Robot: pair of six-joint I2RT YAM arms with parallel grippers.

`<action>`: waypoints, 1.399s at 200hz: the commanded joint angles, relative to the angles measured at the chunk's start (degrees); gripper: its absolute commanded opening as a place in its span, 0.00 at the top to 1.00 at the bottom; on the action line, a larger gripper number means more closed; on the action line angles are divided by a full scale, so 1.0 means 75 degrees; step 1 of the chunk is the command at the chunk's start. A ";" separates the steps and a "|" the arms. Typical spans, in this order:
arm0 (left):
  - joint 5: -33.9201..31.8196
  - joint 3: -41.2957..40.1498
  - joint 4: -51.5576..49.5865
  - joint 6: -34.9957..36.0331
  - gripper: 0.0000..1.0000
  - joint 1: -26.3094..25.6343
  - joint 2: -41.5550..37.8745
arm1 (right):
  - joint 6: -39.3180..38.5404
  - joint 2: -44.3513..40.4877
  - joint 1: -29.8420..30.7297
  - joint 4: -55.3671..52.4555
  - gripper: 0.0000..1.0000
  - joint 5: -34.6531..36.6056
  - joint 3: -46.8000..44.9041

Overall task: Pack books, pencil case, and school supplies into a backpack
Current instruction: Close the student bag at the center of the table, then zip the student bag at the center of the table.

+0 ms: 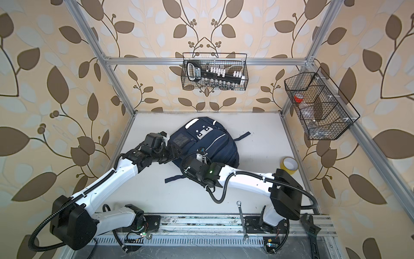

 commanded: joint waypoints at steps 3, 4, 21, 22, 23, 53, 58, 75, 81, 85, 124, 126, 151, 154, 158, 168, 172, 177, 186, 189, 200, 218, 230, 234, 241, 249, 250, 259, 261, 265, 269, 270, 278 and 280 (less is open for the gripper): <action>0.0278 0.0059 0.0519 -0.0113 0.45 -0.0001 0.0022 | 0.0400 0.0415 -0.0066 -0.0449 0.55 0.0433 0.0233; 0.0283 0.0056 0.0527 -0.0113 0.45 0.0000 0.0026 | 0.0418 0.0434 -0.0078 -0.0451 0.55 0.0445 0.0241; 0.0449 -0.0016 0.0594 -0.0118 0.47 0.0012 0.0073 | 0.0655 0.0672 -0.0223 -0.0479 0.59 0.0625 0.0395; 0.0456 -0.0017 0.0594 -0.0121 0.47 0.0012 0.0074 | 0.0663 0.0686 -0.0232 -0.0478 0.59 0.0635 0.0404; 0.0460 -0.0023 0.0594 -0.0117 0.47 0.0012 0.0075 | 0.0666 0.0705 -0.0237 -0.0472 0.59 0.0640 0.0409; 0.0601 -0.0218 0.0717 -0.0170 0.51 0.0024 0.0021 | 0.0759 0.1224 -0.0277 -0.0660 0.62 0.0941 0.0983; 0.0641 -0.0254 0.0753 -0.0182 0.51 0.0024 0.0006 | 0.0769 0.1260 -0.0266 -0.0670 0.62 0.0963 0.1046; 0.0747 -0.0310 0.0772 -0.0166 0.53 0.0024 -0.0018 | 0.0941 0.1336 -0.0256 -0.0676 0.59 0.1180 0.1107; 0.0749 -0.0328 0.0770 -0.0151 0.54 0.0024 -0.0030 | 0.1024 0.1405 -0.0282 -0.0718 0.59 0.1214 0.1143; 0.0755 -0.0334 0.0771 -0.0148 0.55 0.0030 -0.0038 | 0.1129 0.1464 -0.0311 -0.0803 0.60 0.1236 0.1170; 0.0841 -0.0266 0.0761 -0.0148 0.60 0.0059 -0.0100 | 0.1681 0.2013 -0.0417 -0.1536 0.73 0.1270 0.1418; 0.0848 -0.0259 0.0762 -0.0148 0.60 0.0059 -0.0100 | 0.1696 0.2030 -0.0417 -0.1565 0.74 0.1273 0.1418; 0.0882 -0.0209 0.0781 -0.0153 0.71 0.0071 -0.0078 | 0.1920 0.2122 -0.0411 -0.1948 0.87 0.1360 0.1392; 0.0893 -0.0206 0.0803 -0.0159 0.72 0.0071 -0.0071 | 0.1915 0.2104 -0.0411 -0.1978 0.88 0.1370 0.1380; 0.0927 -0.0205 0.0823 -0.0166 0.73 0.0071 -0.0065 | 0.1923 0.2070 -0.0412 -0.2010 0.91 0.1382 0.1364; 0.1057 -0.0217 0.0894 -0.0183 0.73 0.0068 -0.0020 | 0.1915 0.1966 -0.0374 -0.2163 0.97 0.1456 0.1374; 0.1124 -0.0217 0.0931 -0.0183 0.74 0.0071 0.0003 | 0.1913 0.1909 -0.0365 -0.2244 0.99 0.1470 0.1388; 0.1207 -0.0228 0.0975 -0.0220 0.75 0.0071 0.0027 | 0.1885 0.1836 -0.0336 -0.2328 1.00 0.1497 0.1402; 0.1252 -0.0286 0.1069 -0.0323 0.75 0.0059 0.0041 | 0.1803 0.1657 -0.0285 -0.2408 1.00 0.1526 0.1401; 0.1278 -0.0321 0.1116 -0.0375 0.74 0.0059 0.0032 | 0.1745 0.1580 -0.0269 -0.2400 1.00 0.1502 0.1381; 0.1346 -0.0510 0.1383 -0.0597 0.68 0.0009 -0.0076 | 0.1447 0.1252 -0.0239 -0.2251 1.00 0.1382 0.1278; 0.1104 -0.0811 0.1637 -0.0969 0.54 -0.0206 -0.0388 | 0.0869 0.0463 -0.0241 -0.1724 1.00 0.1069 0.0811; 0.0888 -0.0967 0.1767 -0.1287 0.47 -0.0428 -0.0602 | 0.0360 -0.0181 -0.0312 -0.1038 1.00 0.0577 0.0306; 0.0866 -0.1019 0.1876 -0.1415 0.46 -0.0516 -0.0651 | 0.0128 -0.0375 -0.0359 -0.0698 1.00 0.0306 0.0127; 0.0834 -0.1116 0.2100 -0.1578 0.45 -0.0702 -0.0695 | -0.0201 -0.0695 -0.0486 -0.0215 1.00 -0.0223 -0.0161; 0.0723 -0.1164 0.2271 -0.1932 0.43 -0.0906 -0.0700 | -0.0463 -0.1027 -0.0572 0.0203 1.00 -0.0614 -0.0464; 0.0710 -0.1171 0.2300 -0.1966 0.43 -0.0939 -0.0699 | -0.0500 -0.1048 -0.0583 0.0250 1.00 -0.0647 -0.0499; 0.0551 -0.1216 0.2550 -0.2259 0.40 -0.1140 -0.0677 | -0.0745 -0.1343 -0.0681 0.0490 1.00 -0.0984 -0.0721; 0.0500 -0.1232 0.2621 -0.2328 0.39 -0.1178 -0.0666 | -0.0788 -0.1396 -0.0694 0.0523 1.00 -0.1046 -0.0757; 0.0431 -0.1262 0.2757 -0.2442 0.39 -0.1271 -0.0630 | -0.0794 -0.1501 -0.0713 0.0588 1.00 -0.1122 -0.0826; 0.0354 -0.1281 0.2919 -0.2594 0.38 -0.1361 -0.0589 | -0.1028 -0.1597 -0.0713 0.0616 1.00 -0.1135 -0.0884; 0.0338 -0.1288 0.2958 -0.2625 0.38 -0.1389 -0.0573 | -0.1046 -0.1626 -0.0712 0.0620 1.00 -0.1130 -0.0886; 0.0252 -0.1279 0.3220 -0.2821 0.39 -0.1563 -0.0396 | -0.1168 -0.1737 -0.0736 0.0624 1.00 -0.1192 -0.0944; 0.0238 -0.1259 0.3266 -0.2870 0.39 -0.1603 -0.0358 | -0.1202 -0.1743 -0.0743 0.0621 1.00 -0.1221 -0.0964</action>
